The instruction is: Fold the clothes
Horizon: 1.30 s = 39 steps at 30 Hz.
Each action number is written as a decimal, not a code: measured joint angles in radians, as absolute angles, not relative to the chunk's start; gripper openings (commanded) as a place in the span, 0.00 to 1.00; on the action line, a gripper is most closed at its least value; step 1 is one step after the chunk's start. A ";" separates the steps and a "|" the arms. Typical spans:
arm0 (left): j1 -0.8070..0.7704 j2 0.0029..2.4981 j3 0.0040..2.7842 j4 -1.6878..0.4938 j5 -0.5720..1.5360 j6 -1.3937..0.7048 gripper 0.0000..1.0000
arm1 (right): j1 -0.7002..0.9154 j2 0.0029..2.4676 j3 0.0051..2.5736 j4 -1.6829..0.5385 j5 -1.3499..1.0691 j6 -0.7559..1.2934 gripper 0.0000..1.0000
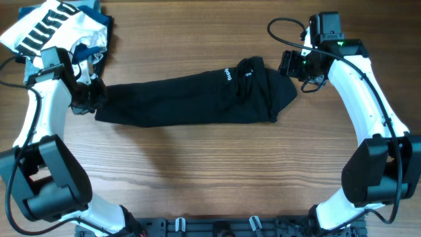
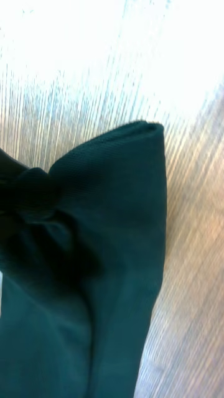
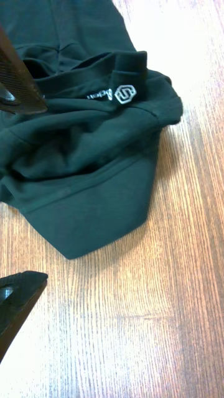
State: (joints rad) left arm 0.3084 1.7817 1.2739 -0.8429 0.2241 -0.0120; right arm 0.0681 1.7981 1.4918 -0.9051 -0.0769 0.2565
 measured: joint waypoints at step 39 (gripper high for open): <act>-0.290 1.844 1.275 -0.609 0.263 -0.081 1.00 | 0.068 1.798 1.487 -0.905 -0.077 0.260 0.82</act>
State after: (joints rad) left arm -0.2901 1.8442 1.2747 -0.6094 0.2630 -0.0807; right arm 0.0681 1.7981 1.4872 -0.9047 -0.0769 0.2596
